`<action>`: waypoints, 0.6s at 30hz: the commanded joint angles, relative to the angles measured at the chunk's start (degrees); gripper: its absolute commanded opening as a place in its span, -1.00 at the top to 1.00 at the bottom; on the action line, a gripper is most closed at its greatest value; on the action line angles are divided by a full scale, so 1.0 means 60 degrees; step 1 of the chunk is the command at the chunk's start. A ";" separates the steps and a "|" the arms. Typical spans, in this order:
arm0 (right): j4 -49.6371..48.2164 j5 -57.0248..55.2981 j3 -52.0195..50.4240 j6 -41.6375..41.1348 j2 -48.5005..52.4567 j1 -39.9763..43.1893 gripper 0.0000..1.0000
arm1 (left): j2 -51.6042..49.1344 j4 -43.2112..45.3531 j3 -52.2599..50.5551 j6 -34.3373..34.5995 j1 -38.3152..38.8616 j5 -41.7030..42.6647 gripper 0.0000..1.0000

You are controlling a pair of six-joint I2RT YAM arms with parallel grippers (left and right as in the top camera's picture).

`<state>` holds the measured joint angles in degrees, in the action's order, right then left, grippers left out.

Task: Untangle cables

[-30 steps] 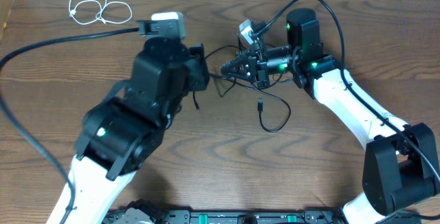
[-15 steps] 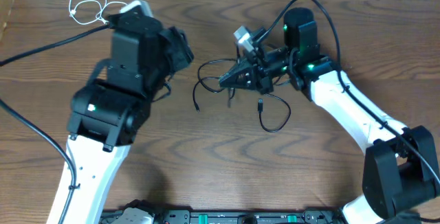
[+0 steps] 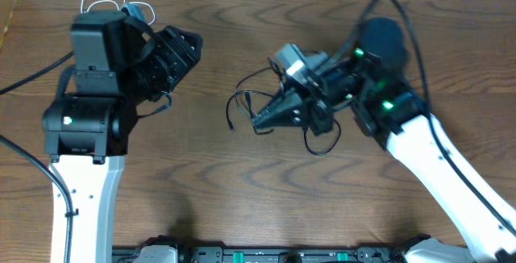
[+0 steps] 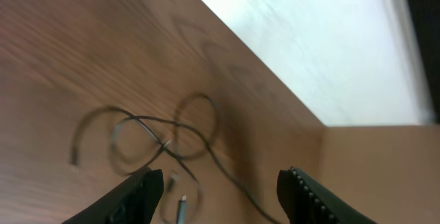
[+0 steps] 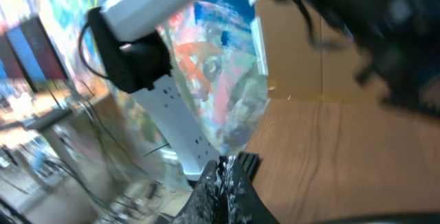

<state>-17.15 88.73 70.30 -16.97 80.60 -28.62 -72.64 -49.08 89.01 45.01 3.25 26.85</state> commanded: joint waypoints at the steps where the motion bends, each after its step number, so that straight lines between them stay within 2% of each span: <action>1: -0.0157 0.0047 0.0015 -0.0262 -0.0554 -0.0062 0.98 | -0.0040 0.0007 0.0124 0.0525 -0.0055 0.2503 -0.21; 5: -0.0510 -0.0463 0.0015 -0.0874 -0.0816 -0.0080 0.98 | -0.0040 0.0004 0.0124 0.2135 -0.0047 0.4280 -0.22; 10: -0.1450 -0.0980 0.0015 -0.1490 -0.0816 -0.0448 0.98 | -0.0040 -0.0011 0.0124 0.3690 -0.0047 0.4404 -0.22; 18: -0.1785 -0.2208 0.0015 -0.1490 -0.0809 -0.0576 0.98 | -0.0040 -0.0364 0.0124 0.3872 -0.0047 0.4452 -0.22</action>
<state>-27.35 80.58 70.30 -25.02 75.90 -31.83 -72.66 -50.35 89.01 66.48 3.09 51.92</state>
